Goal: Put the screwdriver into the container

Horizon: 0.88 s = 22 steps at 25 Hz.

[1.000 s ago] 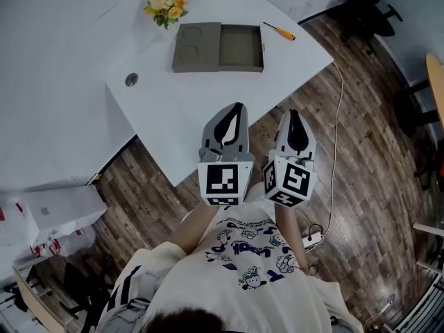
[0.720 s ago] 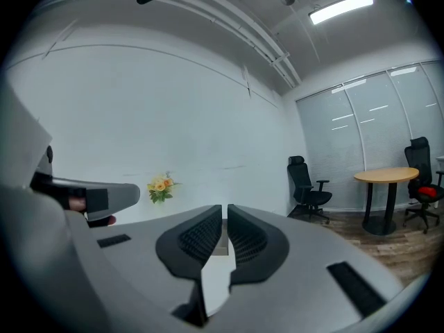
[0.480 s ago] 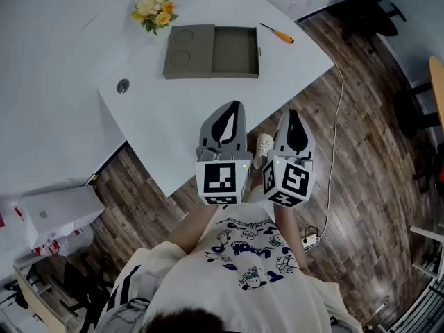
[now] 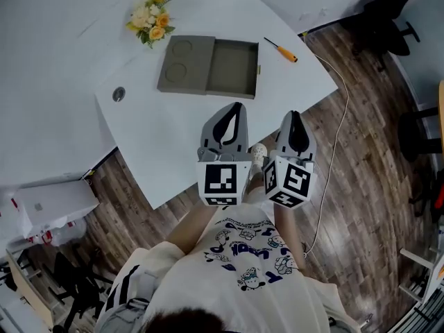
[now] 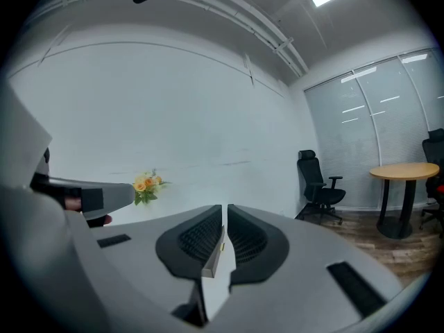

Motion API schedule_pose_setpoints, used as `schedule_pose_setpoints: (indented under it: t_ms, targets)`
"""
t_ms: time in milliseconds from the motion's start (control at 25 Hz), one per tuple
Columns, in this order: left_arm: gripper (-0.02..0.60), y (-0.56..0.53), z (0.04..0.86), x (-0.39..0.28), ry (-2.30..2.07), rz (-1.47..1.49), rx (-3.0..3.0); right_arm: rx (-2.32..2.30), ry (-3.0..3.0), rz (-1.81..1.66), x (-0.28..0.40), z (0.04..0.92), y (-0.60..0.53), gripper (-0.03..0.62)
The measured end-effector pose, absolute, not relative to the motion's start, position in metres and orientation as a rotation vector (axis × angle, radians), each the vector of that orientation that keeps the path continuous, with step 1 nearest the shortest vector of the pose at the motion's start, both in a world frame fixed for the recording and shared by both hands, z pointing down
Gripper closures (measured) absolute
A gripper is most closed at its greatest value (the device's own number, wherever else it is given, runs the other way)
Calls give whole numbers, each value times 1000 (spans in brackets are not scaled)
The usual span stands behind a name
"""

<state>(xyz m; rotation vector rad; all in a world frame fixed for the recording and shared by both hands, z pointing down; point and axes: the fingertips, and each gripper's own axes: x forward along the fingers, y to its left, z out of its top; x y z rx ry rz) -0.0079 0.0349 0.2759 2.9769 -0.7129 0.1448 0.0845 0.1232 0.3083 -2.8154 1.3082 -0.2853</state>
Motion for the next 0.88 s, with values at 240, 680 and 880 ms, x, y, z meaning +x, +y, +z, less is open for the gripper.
schedule_pose_setpoints:
  t_ms: [240,680,880]
  targets:
    - [563,15,275,31,-792,156,2943,-2791,1389,-299,129,307,99,551]
    - [563,-18,274,95,-903,192,2898,-2761,1534,-333,198,308,55,551]
    - [563,-37,283,119,-951,214,2870,-2765,1588,-363,231,320,35,551]
